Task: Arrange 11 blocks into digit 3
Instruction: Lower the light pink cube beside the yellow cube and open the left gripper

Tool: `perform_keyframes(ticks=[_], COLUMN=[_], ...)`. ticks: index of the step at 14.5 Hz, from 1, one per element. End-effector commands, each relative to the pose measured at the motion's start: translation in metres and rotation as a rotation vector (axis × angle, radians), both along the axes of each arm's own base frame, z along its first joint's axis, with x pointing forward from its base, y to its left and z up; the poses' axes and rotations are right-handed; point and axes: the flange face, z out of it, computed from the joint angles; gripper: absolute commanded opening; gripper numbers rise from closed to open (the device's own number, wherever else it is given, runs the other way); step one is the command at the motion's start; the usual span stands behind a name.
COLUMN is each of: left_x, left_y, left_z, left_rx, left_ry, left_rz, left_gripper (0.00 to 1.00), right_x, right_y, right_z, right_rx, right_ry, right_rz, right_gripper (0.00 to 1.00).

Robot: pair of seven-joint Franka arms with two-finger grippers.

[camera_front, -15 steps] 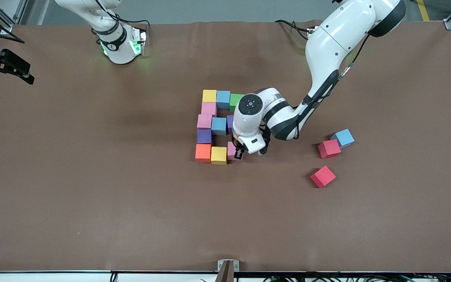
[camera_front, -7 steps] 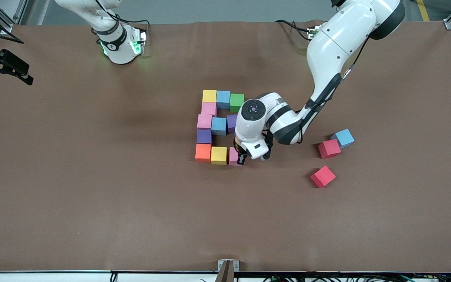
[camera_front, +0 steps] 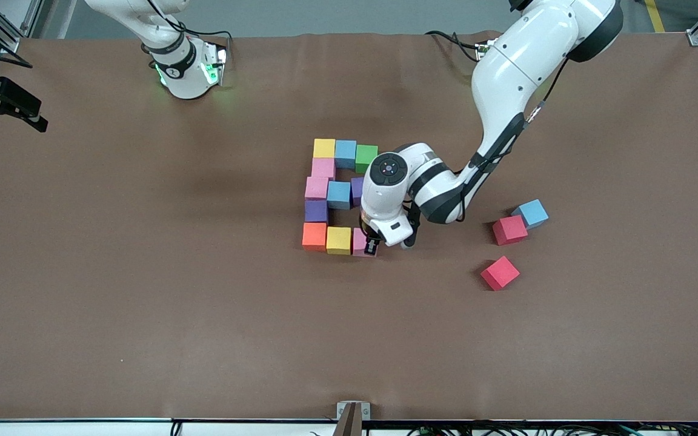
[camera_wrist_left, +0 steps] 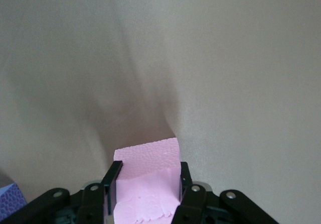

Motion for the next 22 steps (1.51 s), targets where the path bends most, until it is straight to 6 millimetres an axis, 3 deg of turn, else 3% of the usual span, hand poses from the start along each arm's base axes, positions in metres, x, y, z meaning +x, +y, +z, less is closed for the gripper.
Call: perform_keyframes(ticks=[1,5,8,9,11,16,18,20,22], left_x=[0.000,0.000,0.000,0.001,0.006,0.015,0.014,0.018,0.027], left_y=[-0.009,-0.010,-0.010,-0.009,-0.008,-0.001,-0.002,0.008,0.032], left_z=[-0.016,-0.017,-0.016,-0.015,-0.005,0.024,0.046,0.074,0.095], left_rx=[-0.003,-0.004,-0.005,-0.005,-0.011,0.031,0.011,0.010,0.023], left_ry=[0.009,0.013,0.011,0.010,-0.005,0.016,0.021,0.032,0.062], left_rz=[-0.014,-0.010,-0.010,-0.009,-0.003,0.023,0.039,0.067,0.003], left_gripper=[0.28,0.28,0.35,0.43,1.00,1.00,1.00,1.00,1.00], right_x=[-0.002,-0.004,-0.002,-0.003,-0.003,-0.004,-0.004,-0.004,-0.003], right_y=[-0.008,-0.001,-0.003,-0.004,-0.002,-0.004,-0.003,-0.004,-0.004], right_z=[0.001,0.001,0.001,0.001,0.001,0.002,0.002,0.003,0.004], right_rx=[0.006,0.017,0.023,0.028,0.031,0.019,0.016,0.006,-0.009], right_ry=[0.014,0.031,0.020,0.021,0.018,0.020,0.021,0.017,0.012], right_rz=[-0.005,0.009,0.003,0.001,0.006,0.016,0.027,0.030,0.072], right_gripper=[1.00,1.00,1.00,1.00,1.00,1.00,1.00,1.00,1.00])
